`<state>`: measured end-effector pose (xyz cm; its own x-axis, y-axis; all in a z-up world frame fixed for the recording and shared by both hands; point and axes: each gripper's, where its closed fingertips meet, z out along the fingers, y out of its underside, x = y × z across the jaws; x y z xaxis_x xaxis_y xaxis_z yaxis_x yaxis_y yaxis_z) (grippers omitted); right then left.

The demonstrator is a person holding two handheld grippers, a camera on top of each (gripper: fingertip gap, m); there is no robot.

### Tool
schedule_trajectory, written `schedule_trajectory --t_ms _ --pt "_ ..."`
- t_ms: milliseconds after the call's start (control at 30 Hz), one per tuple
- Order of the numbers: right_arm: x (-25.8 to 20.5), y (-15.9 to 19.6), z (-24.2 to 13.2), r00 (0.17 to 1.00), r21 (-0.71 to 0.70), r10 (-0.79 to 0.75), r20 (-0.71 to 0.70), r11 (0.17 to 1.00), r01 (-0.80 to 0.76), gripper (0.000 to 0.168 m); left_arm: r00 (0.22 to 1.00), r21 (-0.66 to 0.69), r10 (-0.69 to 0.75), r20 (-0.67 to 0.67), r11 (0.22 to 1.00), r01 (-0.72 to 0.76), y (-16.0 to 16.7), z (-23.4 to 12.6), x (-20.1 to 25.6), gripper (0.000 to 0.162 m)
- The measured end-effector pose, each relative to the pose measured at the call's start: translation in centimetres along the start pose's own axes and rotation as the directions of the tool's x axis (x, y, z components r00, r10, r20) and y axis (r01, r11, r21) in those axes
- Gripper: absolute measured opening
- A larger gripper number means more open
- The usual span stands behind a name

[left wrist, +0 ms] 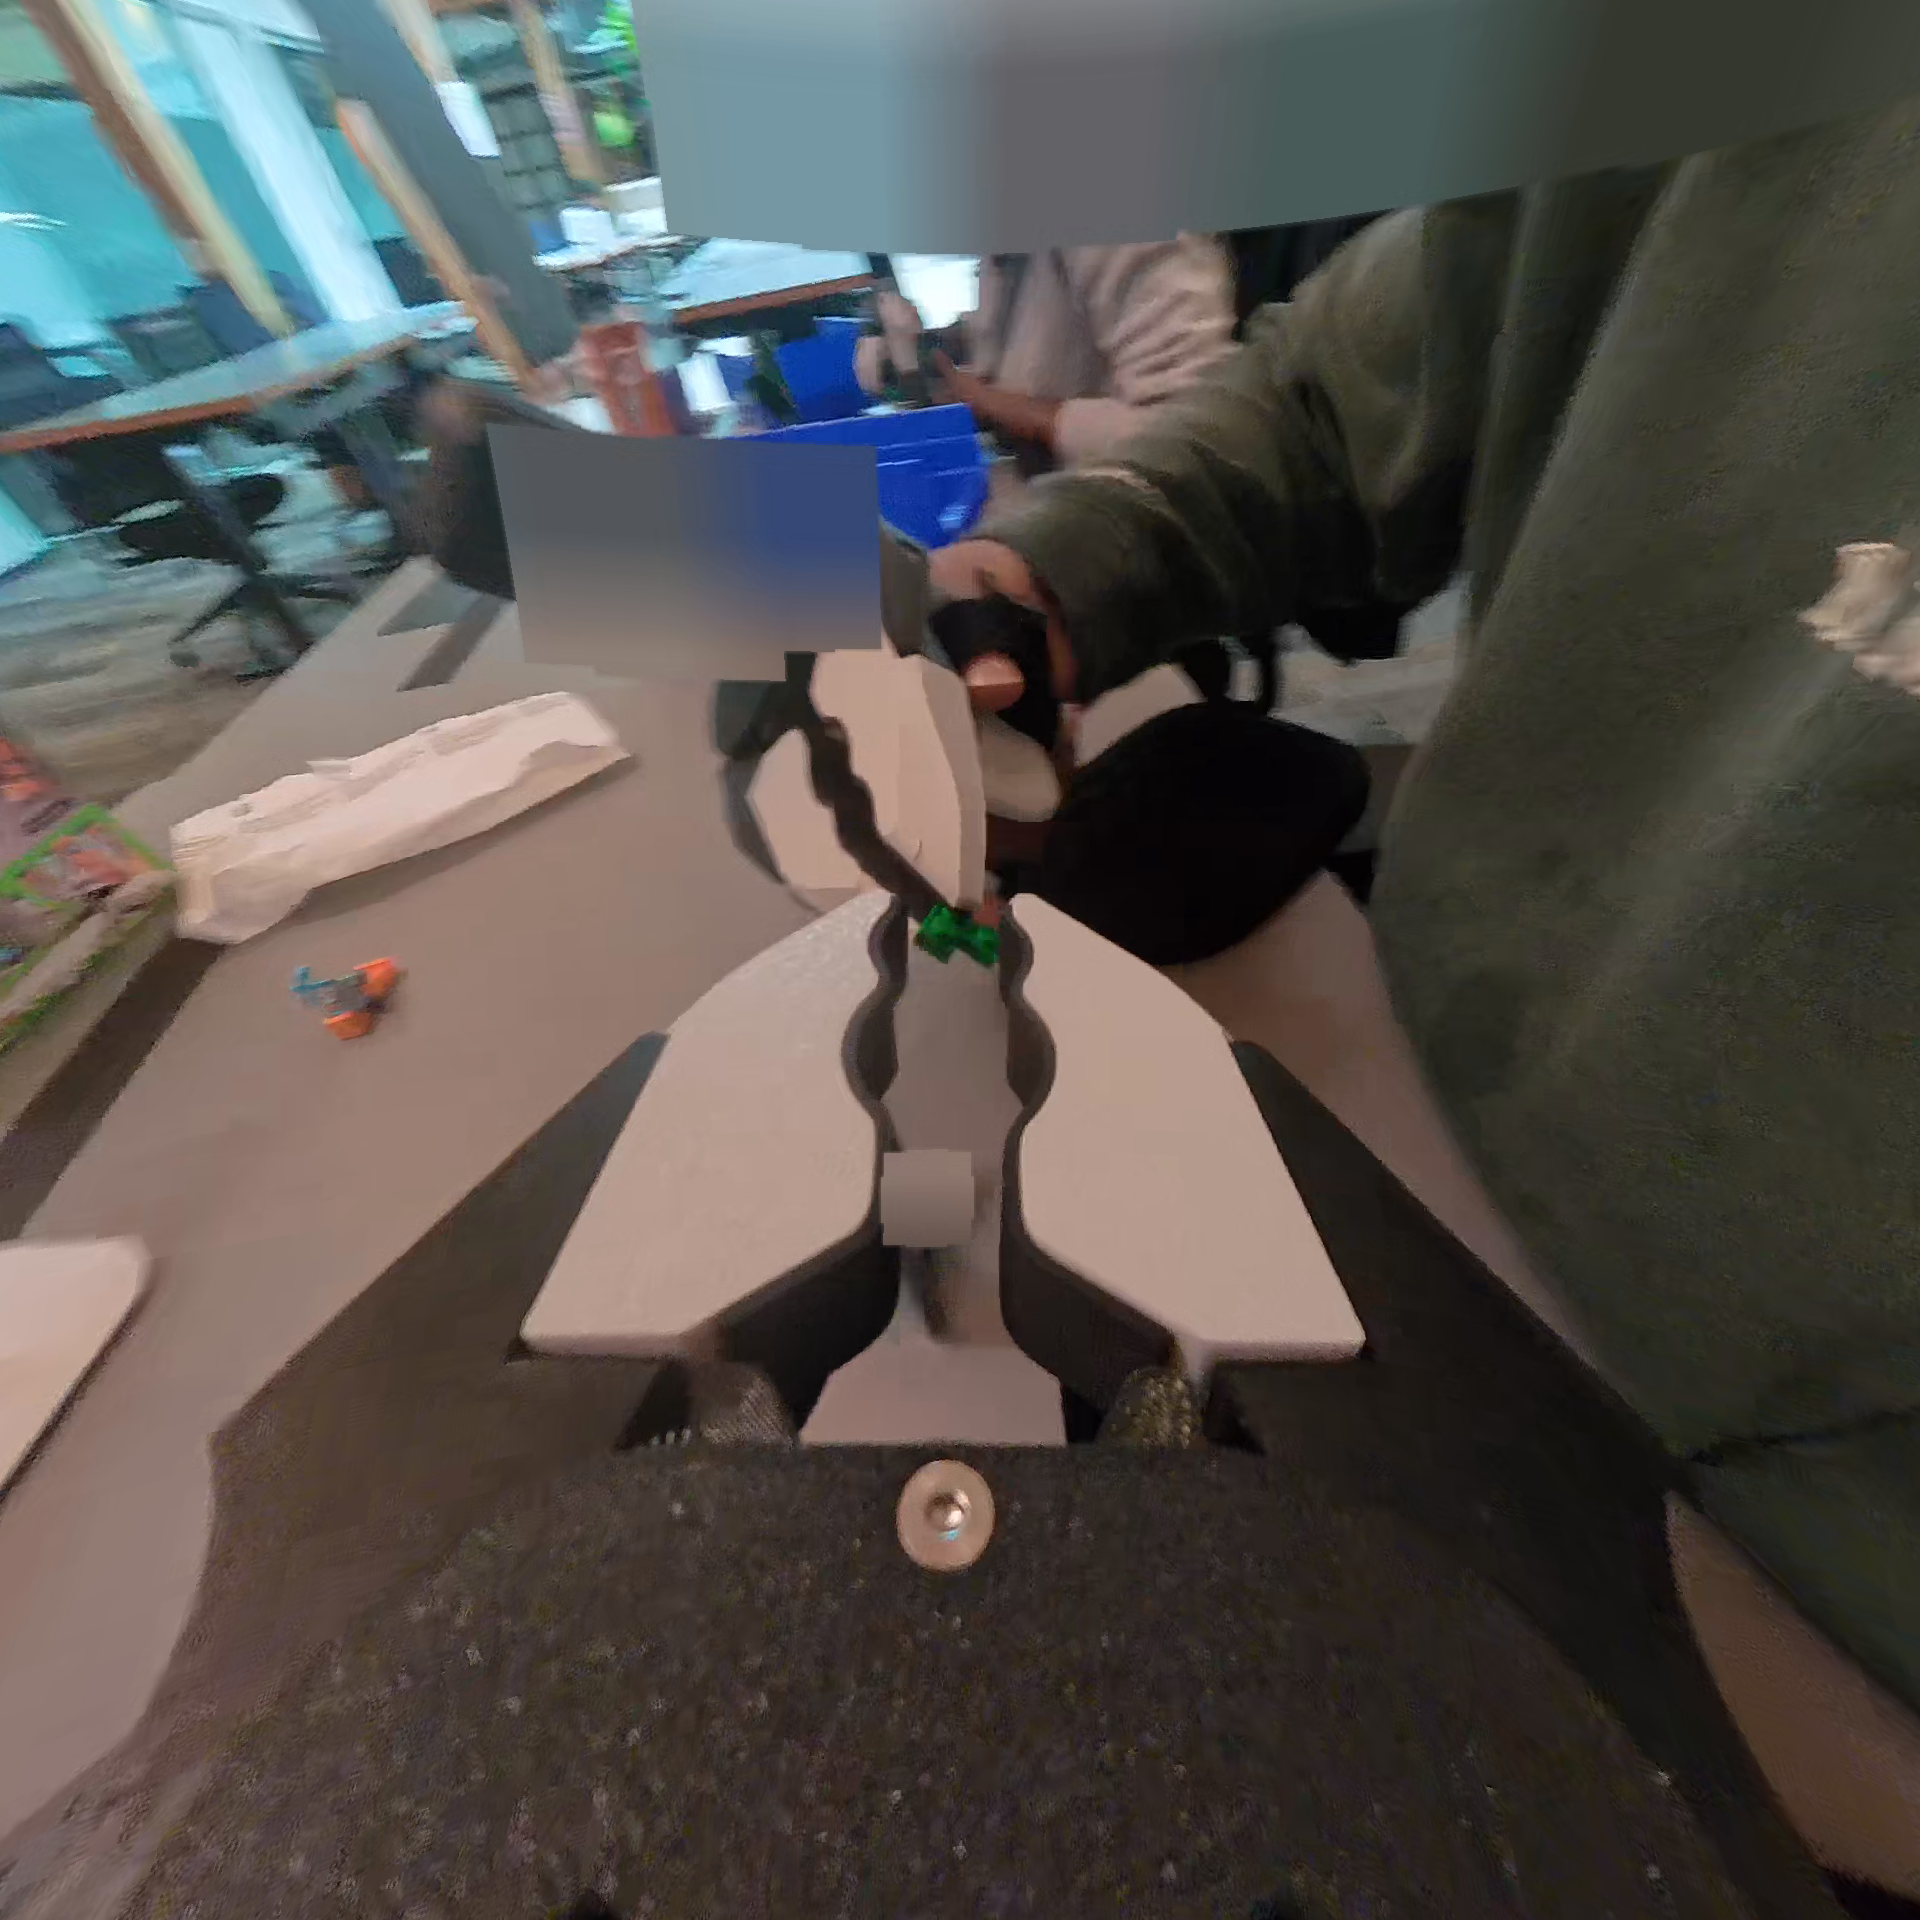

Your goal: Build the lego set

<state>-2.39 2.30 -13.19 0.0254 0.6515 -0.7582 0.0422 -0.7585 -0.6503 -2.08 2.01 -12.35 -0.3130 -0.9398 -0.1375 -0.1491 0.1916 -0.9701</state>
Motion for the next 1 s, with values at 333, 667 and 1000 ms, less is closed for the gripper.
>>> schedule_trajectory --t_ms 333,667,1000 --pt "5.5 -2.8 -2.0 0.969 0.251 0.206 -0.133 0.953 -0.168 0.005 0.905 -0.175 -0.021 0.426 0.979 0.105 4.5 0.7 -4.9 0.014" --pt "7.3 -2.4 -1.9 0.95 0.303 0.282 -0.138 0.925 -0.23 0.004 0.856 -0.182 -0.132 0.5 0.95 0.253 6.3 1.4 -5.6 0.01" --pt "6.8 -1.9 -2.0 0.978 0.226 0.138 -0.153 0.969 -0.101 0.005 0.849 -0.205 -0.191 0.493 0.923 0.327 6.3 1.6 -5.1 0.007"
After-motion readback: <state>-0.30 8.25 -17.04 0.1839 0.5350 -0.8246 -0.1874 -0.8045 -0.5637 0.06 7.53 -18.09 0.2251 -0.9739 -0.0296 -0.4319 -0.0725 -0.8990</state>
